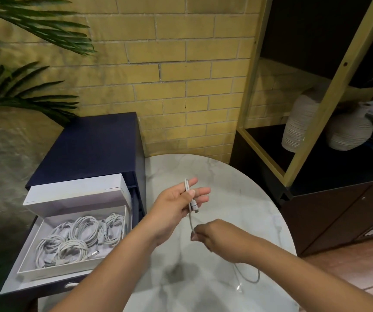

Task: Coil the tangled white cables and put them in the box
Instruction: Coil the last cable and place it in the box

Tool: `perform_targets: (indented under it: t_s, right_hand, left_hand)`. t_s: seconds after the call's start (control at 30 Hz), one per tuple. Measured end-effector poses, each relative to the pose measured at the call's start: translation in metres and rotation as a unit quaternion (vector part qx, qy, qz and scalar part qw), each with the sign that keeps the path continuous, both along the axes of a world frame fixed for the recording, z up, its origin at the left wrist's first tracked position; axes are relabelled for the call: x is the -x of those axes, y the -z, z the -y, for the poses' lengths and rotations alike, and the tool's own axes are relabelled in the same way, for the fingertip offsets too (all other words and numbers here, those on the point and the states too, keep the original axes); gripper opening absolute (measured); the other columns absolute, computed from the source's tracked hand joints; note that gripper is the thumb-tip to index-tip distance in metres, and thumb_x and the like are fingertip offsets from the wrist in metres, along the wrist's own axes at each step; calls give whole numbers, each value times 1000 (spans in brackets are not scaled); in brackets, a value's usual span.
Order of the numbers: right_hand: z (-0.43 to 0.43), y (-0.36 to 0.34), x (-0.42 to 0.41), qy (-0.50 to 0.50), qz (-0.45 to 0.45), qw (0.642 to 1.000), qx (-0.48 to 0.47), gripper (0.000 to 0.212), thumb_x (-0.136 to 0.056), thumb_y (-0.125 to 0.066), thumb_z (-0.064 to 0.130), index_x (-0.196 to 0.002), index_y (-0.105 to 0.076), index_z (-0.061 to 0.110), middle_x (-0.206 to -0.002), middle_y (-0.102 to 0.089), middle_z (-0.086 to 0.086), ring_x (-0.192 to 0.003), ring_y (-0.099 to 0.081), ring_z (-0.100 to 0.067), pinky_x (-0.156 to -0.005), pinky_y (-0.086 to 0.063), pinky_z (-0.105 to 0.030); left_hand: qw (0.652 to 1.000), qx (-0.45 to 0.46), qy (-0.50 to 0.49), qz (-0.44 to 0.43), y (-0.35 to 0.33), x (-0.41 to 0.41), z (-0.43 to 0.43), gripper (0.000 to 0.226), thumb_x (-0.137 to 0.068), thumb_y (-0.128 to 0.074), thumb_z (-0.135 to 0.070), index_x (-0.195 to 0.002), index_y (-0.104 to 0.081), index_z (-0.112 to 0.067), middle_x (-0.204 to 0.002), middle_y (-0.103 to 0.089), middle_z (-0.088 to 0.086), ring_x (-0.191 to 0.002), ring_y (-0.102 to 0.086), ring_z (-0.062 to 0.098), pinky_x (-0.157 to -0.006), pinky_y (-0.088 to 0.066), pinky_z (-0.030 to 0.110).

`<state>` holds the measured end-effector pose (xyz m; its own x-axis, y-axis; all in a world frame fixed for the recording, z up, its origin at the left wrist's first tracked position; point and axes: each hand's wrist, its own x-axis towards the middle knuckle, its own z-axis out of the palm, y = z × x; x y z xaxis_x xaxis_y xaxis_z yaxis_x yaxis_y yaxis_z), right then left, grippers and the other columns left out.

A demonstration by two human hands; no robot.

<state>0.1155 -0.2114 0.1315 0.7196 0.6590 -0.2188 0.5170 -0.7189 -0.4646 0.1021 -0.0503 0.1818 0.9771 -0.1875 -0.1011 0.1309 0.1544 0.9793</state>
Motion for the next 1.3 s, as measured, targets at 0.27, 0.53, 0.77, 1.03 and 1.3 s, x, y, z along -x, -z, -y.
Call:
perform_targets:
  t_s: [0.27,0.53,0.77,1.03,1.3]
  right_hand:
    - [-2,-47,4,-47,-1,996,69,31,-101,-43,33,-127,-53,20,-107,-62,-9,-88,-54,-22,-72,-38,-30]
    - [22,-72,-17,-26,179,979,98,3,-98,-51,25,-98,-48,23,-67,-44,13,-68,-50,-13,-59,-43,-33]
    - [30,-60,-32,-91,354,930,45,3,-93,-60,25,-94,-62,24,-83,-63,9,-75,-53,-16,-62,-43,-29]
    - [32,-47,-36,-53,384,921,23,11,-90,-63,33,-96,-70,26,-92,-60,7,-88,-50,-17,-69,-41,-30]
    - [19,-44,-17,82,-139,951,-263,12,-91,-62,10,-102,-65,5,-95,-70,-11,-89,-67,-14,-84,-52,-24]
  left_hand:
    - [950,-290,-33,108,36,-4,-5,41,-102,-41,-14,-143,-39,-19,-118,-66,-13,-105,-62,-4,-97,-48,23]
    - [912,-400,49,78,53,5,-20,33,-103,-33,-21,-134,-46,-16,-94,-63,0,-79,-58,5,-78,-46,13]
    - [886,-439,111,101,42,16,-20,32,-101,-42,-37,-101,-58,-9,-74,-53,-12,-59,-50,-1,-67,-43,21]
    - [983,-168,77,-3,29,24,-13,32,-103,-39,-26,-104,-69,-15,-53,-35,-12,-53,-38,8,-75,-50,22]
    - [998,-3,46,-49,19,24,-8,39,-104,-34,-20,-99,-69,-4,-49,-26,-6,-46,-26,10,-67,-49,23]
